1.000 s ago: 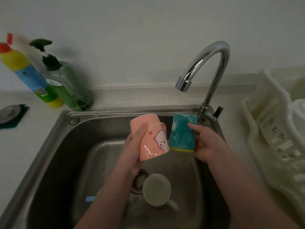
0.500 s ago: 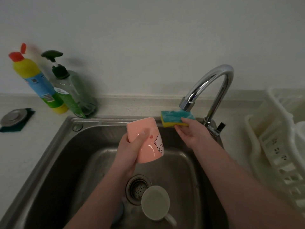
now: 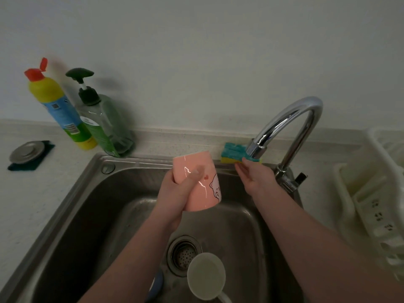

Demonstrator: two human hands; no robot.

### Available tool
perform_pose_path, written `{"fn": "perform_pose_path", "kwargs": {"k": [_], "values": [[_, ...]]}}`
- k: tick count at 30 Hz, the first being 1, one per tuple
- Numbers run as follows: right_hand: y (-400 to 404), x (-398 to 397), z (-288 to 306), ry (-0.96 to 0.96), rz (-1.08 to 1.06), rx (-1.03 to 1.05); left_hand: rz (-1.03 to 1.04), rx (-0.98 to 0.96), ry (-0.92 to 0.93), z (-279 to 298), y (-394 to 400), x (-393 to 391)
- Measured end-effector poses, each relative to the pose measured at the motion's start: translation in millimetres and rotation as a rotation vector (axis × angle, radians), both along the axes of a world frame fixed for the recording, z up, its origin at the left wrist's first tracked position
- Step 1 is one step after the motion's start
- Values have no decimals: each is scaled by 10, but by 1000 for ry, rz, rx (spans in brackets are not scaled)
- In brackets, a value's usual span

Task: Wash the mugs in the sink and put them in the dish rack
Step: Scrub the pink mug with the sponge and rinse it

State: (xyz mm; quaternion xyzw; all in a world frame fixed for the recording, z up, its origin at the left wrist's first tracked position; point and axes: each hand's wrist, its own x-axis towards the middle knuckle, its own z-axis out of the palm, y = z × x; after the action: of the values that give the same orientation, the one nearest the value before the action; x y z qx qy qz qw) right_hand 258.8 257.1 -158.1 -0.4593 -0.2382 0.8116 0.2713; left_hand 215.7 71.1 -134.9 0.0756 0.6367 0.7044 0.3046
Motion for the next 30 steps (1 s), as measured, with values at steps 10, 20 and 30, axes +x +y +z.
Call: {"fn": "perform_pose_path", "kwargs": {"k": [10,20,30], "values": [[67,-27,-58,-82,-14,109,-46,-37,57,14,33,35],[-50,264,136,-476,129,591,-106,-23,69,65,81,141],[89,956,193,-1022,197,1070,-202,-7,65,188,136,355]]}}
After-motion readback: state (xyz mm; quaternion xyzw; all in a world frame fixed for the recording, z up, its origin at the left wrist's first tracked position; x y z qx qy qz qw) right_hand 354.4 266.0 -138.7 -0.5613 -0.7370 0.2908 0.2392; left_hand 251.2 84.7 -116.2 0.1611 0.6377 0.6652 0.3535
